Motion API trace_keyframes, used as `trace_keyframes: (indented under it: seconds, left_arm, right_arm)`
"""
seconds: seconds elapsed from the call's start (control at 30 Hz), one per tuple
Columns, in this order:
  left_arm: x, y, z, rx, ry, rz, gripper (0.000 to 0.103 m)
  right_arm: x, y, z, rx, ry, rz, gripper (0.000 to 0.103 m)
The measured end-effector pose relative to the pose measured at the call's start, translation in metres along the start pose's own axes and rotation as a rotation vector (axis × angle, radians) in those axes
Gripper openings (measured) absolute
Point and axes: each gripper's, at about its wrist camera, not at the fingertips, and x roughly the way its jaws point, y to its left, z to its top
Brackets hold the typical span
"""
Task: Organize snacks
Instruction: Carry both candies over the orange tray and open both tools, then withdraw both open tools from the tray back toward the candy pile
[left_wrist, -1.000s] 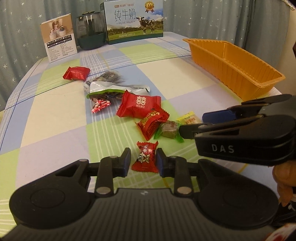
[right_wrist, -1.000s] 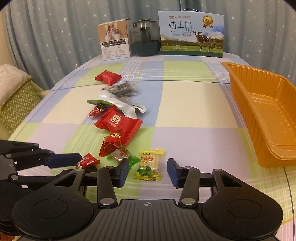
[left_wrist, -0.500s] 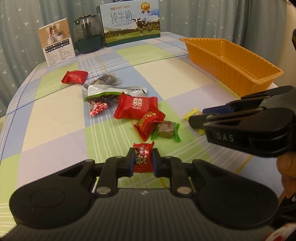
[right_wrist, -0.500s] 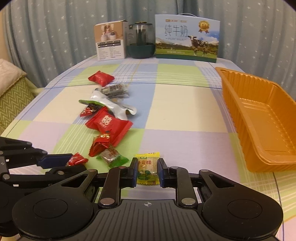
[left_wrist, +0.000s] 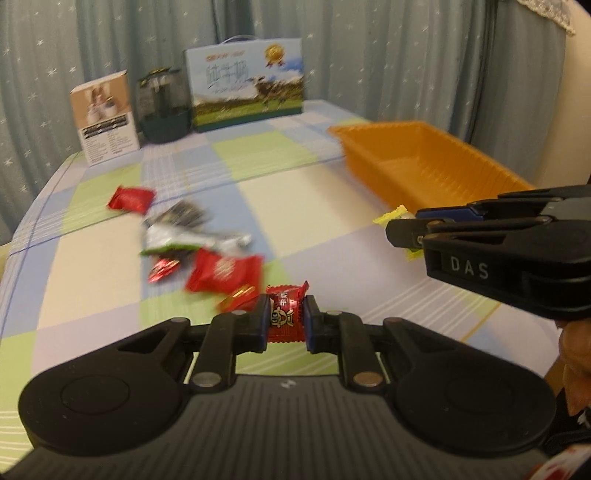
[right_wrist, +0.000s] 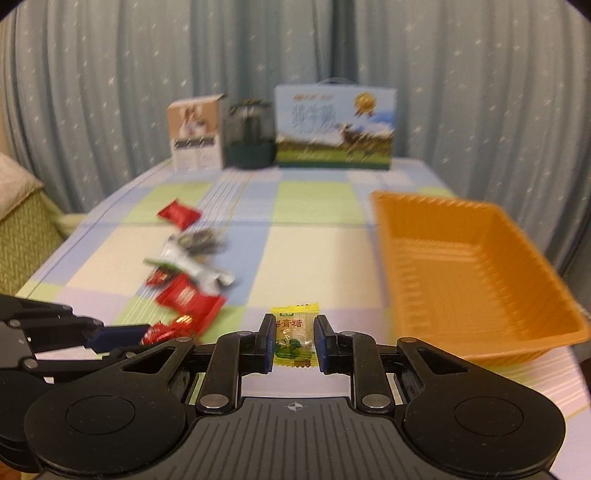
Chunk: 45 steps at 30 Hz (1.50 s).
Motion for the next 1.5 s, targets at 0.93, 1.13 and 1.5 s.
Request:
trace_keyframes:
  seconds: [0.93,1.13,1.5]
  left_arm:
    - [0.076,-0.124,0.100,0.036,-0.067,-0.197,0.017]
    - [0.088,-0.122,0.100,0.026,-0.048,-0.212,0.030]
    - [0.068,-0.089,0.089,-0.023,-0.059,-0.118,0.039]
  right_arm:
    - [-0.013,-0.165,0.026,0.208,-0.063,-0.207,0.022]
    - [-0.009,-0.170,0.025,0.235,-0.051,-0.208,0.022]
    - [-0.003,-0.164,0.026,0.230,-0.034,-0.192,0.022]
